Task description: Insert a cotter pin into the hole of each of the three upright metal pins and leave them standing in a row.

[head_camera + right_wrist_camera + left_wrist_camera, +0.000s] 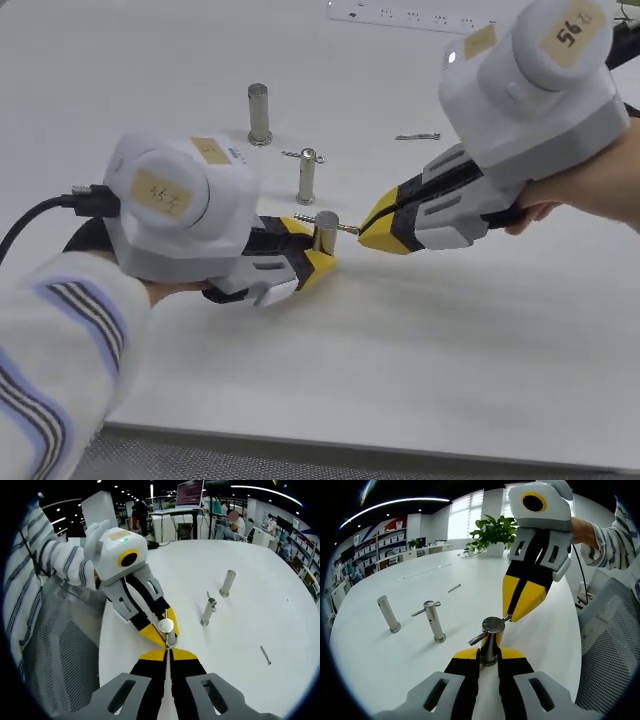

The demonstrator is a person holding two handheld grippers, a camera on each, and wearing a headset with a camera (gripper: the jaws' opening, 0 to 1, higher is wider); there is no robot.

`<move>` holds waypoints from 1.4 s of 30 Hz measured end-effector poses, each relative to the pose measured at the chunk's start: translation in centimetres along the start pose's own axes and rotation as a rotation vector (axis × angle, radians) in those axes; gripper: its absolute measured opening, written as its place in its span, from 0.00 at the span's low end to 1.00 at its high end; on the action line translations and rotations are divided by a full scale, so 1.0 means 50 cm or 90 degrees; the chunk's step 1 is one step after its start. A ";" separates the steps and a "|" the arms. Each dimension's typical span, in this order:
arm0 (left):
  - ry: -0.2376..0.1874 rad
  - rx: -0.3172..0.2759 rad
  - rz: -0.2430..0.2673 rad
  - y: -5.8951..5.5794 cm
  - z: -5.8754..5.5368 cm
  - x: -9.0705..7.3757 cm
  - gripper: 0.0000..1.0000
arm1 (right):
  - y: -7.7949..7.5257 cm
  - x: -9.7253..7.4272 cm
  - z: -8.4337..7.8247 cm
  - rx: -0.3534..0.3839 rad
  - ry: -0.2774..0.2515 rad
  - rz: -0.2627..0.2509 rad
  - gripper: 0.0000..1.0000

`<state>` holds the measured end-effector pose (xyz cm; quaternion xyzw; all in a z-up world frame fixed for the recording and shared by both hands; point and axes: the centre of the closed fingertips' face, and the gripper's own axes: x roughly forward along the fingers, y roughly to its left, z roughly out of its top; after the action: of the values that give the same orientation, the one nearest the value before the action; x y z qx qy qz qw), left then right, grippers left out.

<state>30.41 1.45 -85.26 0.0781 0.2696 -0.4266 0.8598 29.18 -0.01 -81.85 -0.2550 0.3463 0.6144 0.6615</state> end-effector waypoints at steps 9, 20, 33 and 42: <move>0.002 0.000 0.002 0.000 -0.002 0.001 0.12 | 0.001 0.003 0.011 0.011 -0.010 -0.002 0.04; 0.003 -0.005 0.003 0.000 -0.004 0.002 0.12 | 0.000 0.006 0.018 0.021 -0.018 -0.006 0.04; -0.005 -0.009 0.003 0.001 -0.003 0.003 0.12 | 0.000 0.006 0.021 0.025 -0.060 -0.017 0.18; -0.013 -0.021 -0.023 -0.007 -0.001 -0.002 0.18 | 0.003 0.011 0.029 0.032 -0.084 -0.014 0.20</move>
<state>30.06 1.32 -85.21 0.0548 0.2689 -0.4387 0.8557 29.23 1.44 -81.33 -0.2011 0.3143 0.6135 0.6960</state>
